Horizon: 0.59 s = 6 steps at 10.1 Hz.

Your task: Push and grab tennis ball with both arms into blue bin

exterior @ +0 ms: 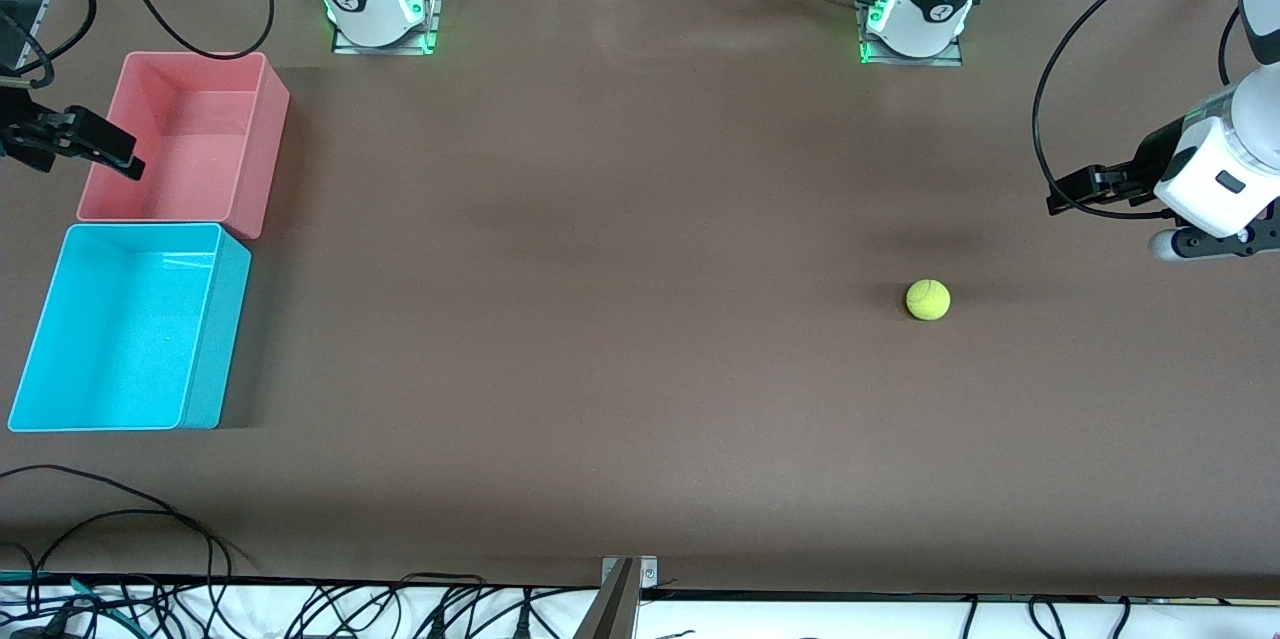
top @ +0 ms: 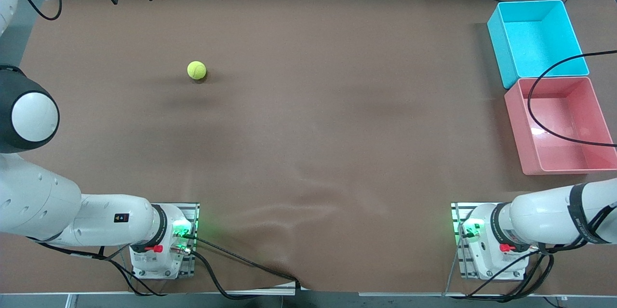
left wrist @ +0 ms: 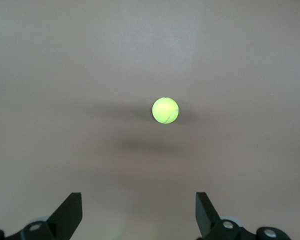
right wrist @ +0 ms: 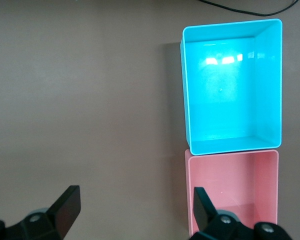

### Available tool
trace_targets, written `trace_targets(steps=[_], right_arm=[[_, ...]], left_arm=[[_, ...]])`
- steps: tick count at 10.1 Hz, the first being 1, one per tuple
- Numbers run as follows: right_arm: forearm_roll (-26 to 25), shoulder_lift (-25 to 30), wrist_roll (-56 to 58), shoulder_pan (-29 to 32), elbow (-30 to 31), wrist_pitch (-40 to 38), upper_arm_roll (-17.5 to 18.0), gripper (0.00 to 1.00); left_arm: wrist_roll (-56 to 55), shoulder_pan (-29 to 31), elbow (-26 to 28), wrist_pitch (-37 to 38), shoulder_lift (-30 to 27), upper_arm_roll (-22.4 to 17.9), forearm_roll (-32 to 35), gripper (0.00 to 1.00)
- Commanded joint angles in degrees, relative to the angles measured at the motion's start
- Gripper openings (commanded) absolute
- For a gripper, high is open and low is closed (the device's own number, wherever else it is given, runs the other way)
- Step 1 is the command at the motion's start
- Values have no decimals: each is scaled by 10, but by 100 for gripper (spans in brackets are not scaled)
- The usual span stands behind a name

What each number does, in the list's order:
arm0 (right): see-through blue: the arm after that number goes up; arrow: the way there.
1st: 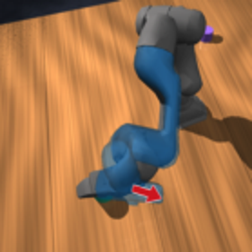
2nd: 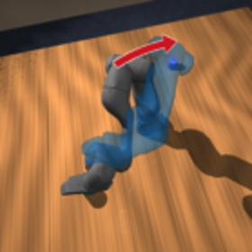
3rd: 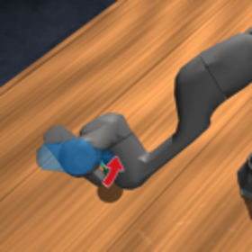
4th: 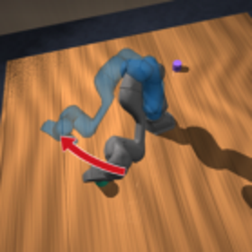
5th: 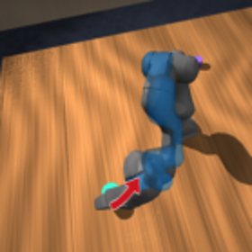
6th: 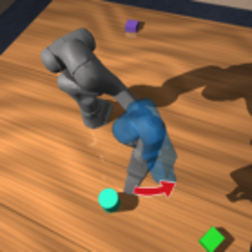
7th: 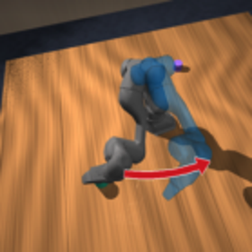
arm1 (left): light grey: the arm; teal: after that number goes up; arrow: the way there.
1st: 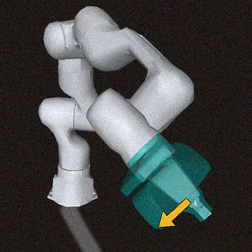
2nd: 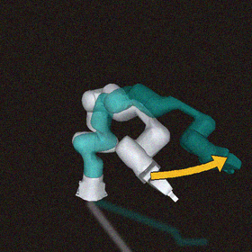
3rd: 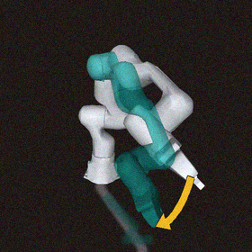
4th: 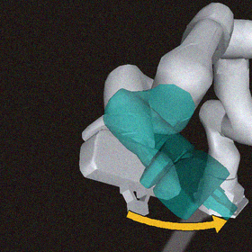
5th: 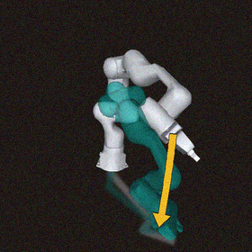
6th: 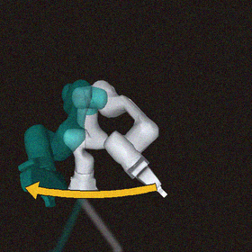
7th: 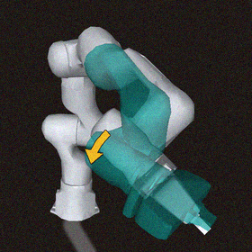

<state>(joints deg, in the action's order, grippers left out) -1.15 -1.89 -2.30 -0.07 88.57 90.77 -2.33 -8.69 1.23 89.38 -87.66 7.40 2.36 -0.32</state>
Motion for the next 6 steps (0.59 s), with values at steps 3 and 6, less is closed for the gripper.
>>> trace_targets(steps=[3,6], right_arm=[[11,-11,-4,3,-10,0,0,100],[12,-14,-4,2,-10,0,1,100]], left_arm=[[1,1,-18,9,10,1,11,100],[2,2,-18,9,10,1,11,100]])
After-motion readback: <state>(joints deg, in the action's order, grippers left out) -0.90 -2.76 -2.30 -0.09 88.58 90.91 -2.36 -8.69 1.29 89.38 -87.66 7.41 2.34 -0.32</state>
